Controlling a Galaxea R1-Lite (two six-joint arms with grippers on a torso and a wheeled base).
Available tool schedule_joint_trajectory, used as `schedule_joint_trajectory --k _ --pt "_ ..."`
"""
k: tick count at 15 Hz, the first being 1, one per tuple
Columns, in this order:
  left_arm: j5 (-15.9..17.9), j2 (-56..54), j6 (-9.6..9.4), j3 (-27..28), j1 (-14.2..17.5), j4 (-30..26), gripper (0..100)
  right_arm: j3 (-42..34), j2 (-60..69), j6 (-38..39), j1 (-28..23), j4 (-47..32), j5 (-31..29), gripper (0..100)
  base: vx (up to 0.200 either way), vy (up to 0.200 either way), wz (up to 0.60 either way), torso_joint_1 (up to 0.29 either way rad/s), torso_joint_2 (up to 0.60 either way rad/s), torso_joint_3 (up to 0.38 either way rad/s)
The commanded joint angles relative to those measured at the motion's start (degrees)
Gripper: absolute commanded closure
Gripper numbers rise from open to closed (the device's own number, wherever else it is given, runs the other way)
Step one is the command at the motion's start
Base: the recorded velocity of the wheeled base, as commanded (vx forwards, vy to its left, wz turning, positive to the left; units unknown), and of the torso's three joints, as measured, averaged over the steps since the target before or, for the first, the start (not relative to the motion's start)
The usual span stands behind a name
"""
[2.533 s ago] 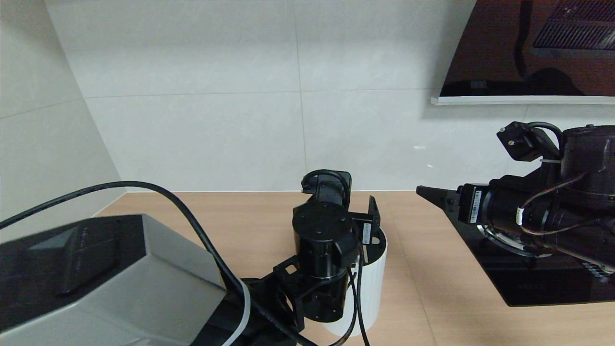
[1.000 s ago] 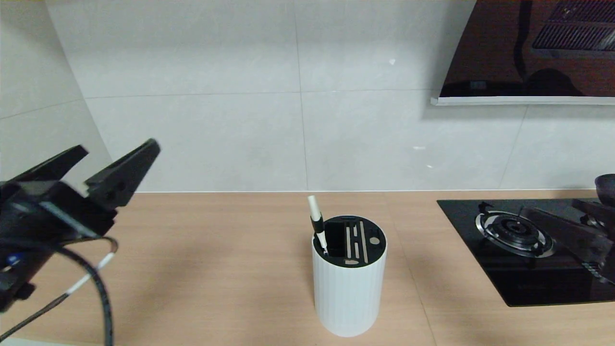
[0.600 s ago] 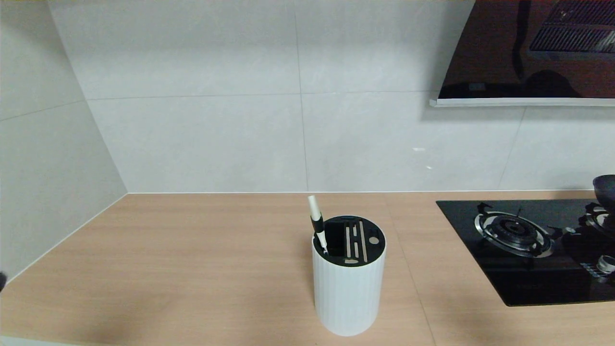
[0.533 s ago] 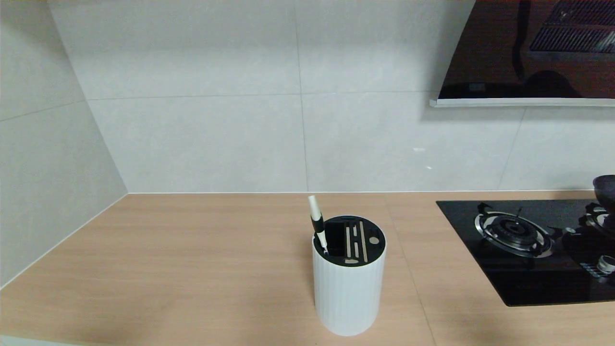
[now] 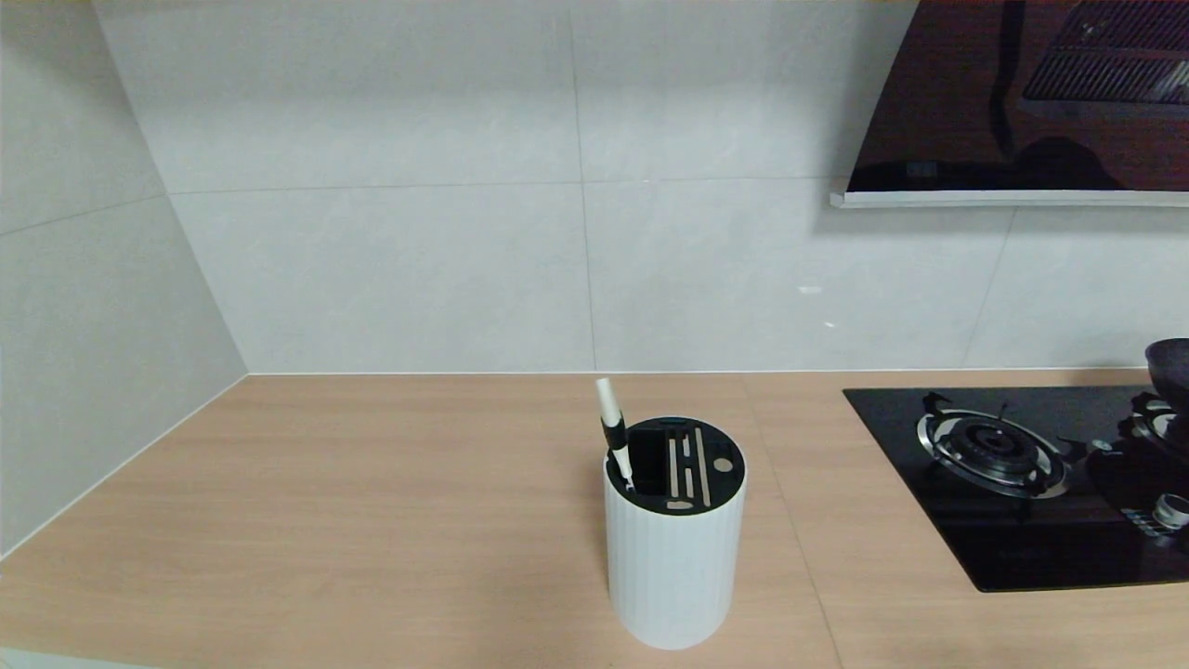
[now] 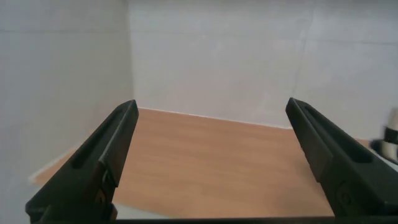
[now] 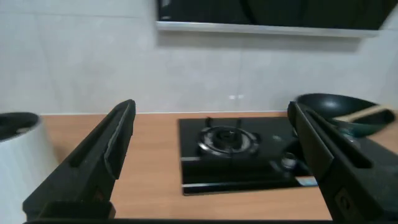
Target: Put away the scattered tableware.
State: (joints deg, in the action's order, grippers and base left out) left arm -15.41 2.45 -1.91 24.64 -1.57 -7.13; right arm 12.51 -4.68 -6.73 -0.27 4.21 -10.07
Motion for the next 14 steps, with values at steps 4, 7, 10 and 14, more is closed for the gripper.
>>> schedule_joint_trajectory --k 4,7,10,14 --pt "4.86 -2.45 1.04 -24.2 1.57 9.94 0 -12.42 4.68 3.65 0.18 -1.13 6.73 0 0.0 0.0 0.0 0.0 0.0 0.0" --pt "12.51 -2.45 1.04 -24.64 1.57 7.66 0 -12.33 4.59 4.88 0.27 -4.65 9.89 0 0.0 0.0 0.0 0.0 0.0 0.0" --pt "14.88 -2.36 0.95 -24.64 1.57 7.13 0 -12.42 4.59 4.97 0.27 -4.21 10.68 0 0.0 0.0 0.0 0.0 0.0 0.0" --pt "14.71 -2.45 1.83 -24.64 1.57 7.13 0 -12.42 4.68 5.41 0.36 -4.21 10.68 0 0.0 0.0 0.0 0.0 0.0 0.0"
